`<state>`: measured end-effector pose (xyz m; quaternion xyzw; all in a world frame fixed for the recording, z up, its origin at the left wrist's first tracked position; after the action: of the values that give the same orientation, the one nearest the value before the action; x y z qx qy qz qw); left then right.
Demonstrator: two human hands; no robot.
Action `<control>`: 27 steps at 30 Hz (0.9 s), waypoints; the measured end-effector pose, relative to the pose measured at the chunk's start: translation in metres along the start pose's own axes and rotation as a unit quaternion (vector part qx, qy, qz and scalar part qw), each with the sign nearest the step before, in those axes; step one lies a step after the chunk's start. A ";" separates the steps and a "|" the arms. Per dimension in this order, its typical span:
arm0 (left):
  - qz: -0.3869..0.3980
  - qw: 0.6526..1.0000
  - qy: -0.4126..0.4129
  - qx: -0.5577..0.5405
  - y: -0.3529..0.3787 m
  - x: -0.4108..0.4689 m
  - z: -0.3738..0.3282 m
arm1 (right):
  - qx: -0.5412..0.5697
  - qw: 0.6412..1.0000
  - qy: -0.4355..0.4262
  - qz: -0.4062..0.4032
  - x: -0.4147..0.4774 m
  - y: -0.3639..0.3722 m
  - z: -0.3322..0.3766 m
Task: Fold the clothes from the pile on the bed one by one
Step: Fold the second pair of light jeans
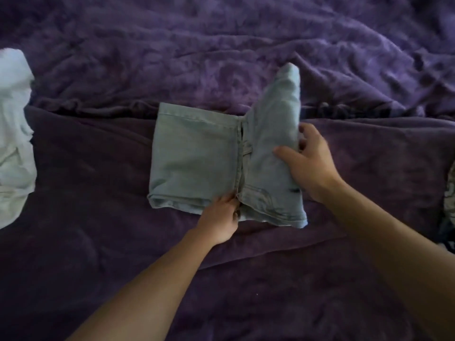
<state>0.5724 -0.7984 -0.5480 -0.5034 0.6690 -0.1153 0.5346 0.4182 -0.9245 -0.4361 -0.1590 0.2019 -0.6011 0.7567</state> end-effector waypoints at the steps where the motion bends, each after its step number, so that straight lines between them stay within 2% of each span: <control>1: -0.004 0.998 -0.015 -0.061 -0.007 -0.006 0.010 | -0.039 0.999 -0.020 0.020 0.003 0.019 0.017; 3: -0.036 0.983 -0.066 -0.166 -0.022 -0.023 0.038 | -0.127 0.988 -0.060 0.061 0.008 0.064 0.043; 5: -0.100 0.959 -0.137 -0.225 -0.036 -0.041 0.075 | -0.153 0.978 -0.077 0.120 0.009 0.120 0.058; 8: -0.165 0.931 -0.244 -0.217 -0.053 -0.061 0.137 | -0.103 0.957 -0.046 0.266 -0.001 0.200 0.052; 10: -0.174 0.920 -0.288 -0.202 -0.061 -0.067 0.169 | -0.124 0.928 -0.035 0.349 -0.013 0.228 0.036; 11: -0.179 0.916 -0.296 -0.204 -0.065 -0.067 0.179 | -0.145 0.919 -0.047 0.364 -0.017 0.232 0.028; 14: -0.215 0.907 -0.280 -0.230 -0.075 -0.056 0.180 | -0.133 0.933 -0.086 0.324 -0.021 0.216 0.011; 16: -0.244 0.908 -0.250 -0.233 -0.081 -0.040 0.160 | -0.156 0.954 -0.113 0.229 -0.019 0.188 -0.001; 18: -0.257 0.917 -0.215 -0.216 -0.087 -0.024 0.133 | -0.244 0.951 -0.136 0.131 -0.014 0.155 -0.017; 20: -0.247 0.938 -0.192 -0.150 -0.090 -0.004 0.110 | -0.322 0.936 -0.108 0.089 -0.008 0.130 -0.033; 22: -0.214 0.957 -0.182 -0.073 -0.086 0.022 0.099 | -0.352 0.931 -0.041 0.081 -0.001 0.120 -0.051; 25: -0.183 0.964 -0.194 -0.015 -0.074 0.056 0.106 | -0.322 0.944 -0.006 0.072 0.004 0.138 -0.068; 27: -0.199 0.960 -0.194 0.016 -0.058 0.070 0.120 | -0.286 0.957 0.010 0.053 0.003 0.163 -0.082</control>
<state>0.7093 -0.8351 -0.5977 -0.6302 0.4369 -0.1299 0.6285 0.5159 -0.8908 -0.5865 -0.3520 0.3808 -0.4789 0.7083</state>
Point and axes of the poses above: each hand's wrist, its own x-axis towards the middle knuckle, its own y-axis out of the palm, z = x × y, the point moved 1 cm from there along x, towards the middle knuckle, and after that the axes turned 14 degrees about -y, right-handed, at the moved point
